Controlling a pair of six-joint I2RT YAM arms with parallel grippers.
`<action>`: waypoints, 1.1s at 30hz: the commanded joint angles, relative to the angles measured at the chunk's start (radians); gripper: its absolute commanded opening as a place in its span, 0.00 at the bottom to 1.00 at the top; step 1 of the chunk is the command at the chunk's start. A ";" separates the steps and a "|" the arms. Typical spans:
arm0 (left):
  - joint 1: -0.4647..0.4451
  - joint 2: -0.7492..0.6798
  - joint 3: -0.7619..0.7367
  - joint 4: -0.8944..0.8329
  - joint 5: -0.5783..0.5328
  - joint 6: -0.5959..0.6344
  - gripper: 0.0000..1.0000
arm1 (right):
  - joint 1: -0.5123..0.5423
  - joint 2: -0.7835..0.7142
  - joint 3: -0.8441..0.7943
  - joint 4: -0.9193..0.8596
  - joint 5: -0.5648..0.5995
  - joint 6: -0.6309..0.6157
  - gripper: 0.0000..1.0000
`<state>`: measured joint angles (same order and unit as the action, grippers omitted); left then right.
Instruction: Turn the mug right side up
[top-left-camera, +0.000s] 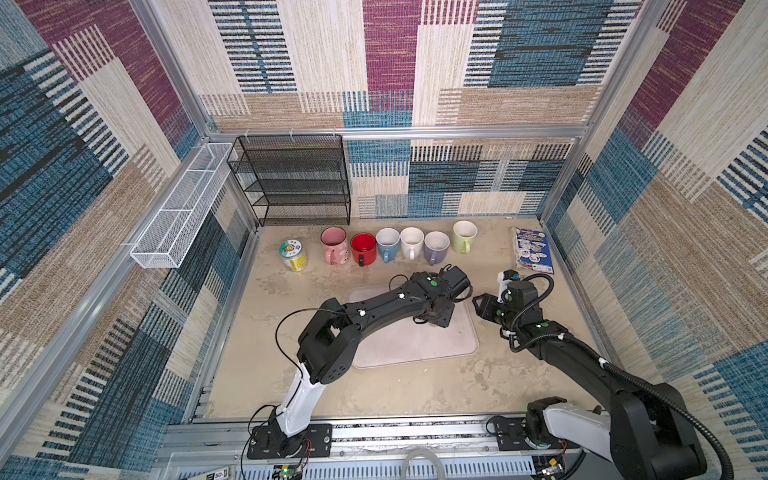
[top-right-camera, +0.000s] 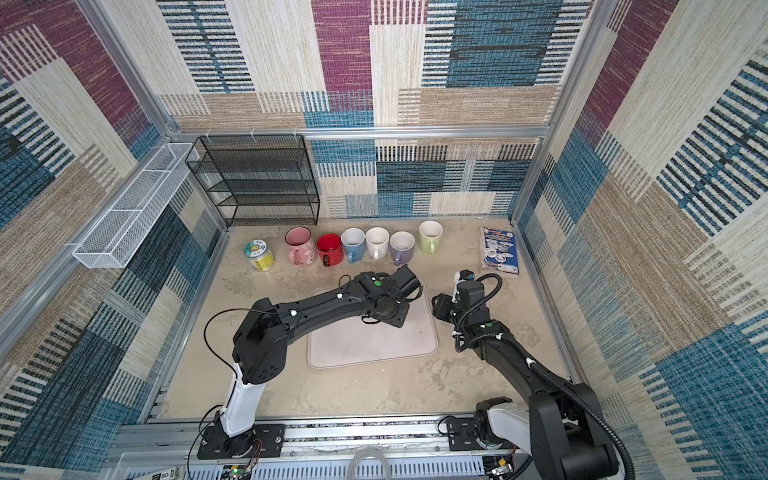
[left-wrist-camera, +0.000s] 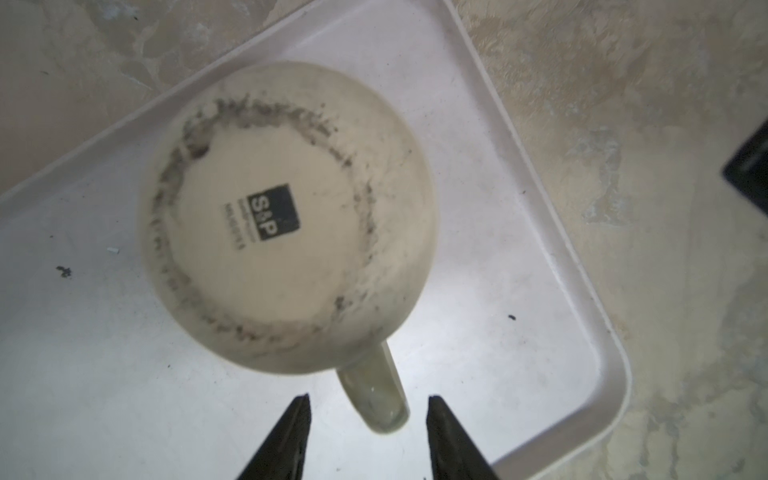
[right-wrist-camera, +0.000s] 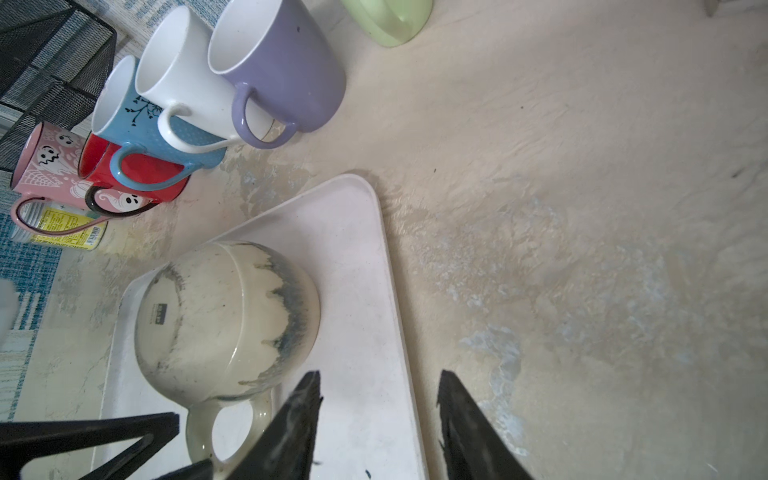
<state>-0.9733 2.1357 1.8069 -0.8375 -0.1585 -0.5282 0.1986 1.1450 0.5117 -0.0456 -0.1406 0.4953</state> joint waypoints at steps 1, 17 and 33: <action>0.000 0.035 0.037 -0.054 -0.018 -0.028 0.49 | -0.001 -0.010 -0.004 0.046 -0.019 0.003 0.48; 0.030 0.105 0.103 -0.087 -0.032 -0.010 0.33 | -0.001 -0.017 -0.016 0.059 -0.046 -0.002 0.46; 0.049 0.111 0.111 -0.089 -0.001 0.007 0.00 | -0.001 -0.007 -0.015 0.068 -0.063 -0.010 0.43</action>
<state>-0.9268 2.2395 1.9141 -0.9131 -0.1719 -0.5270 0.1986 1.1385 0.4973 -0.0196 -0.1909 0.4911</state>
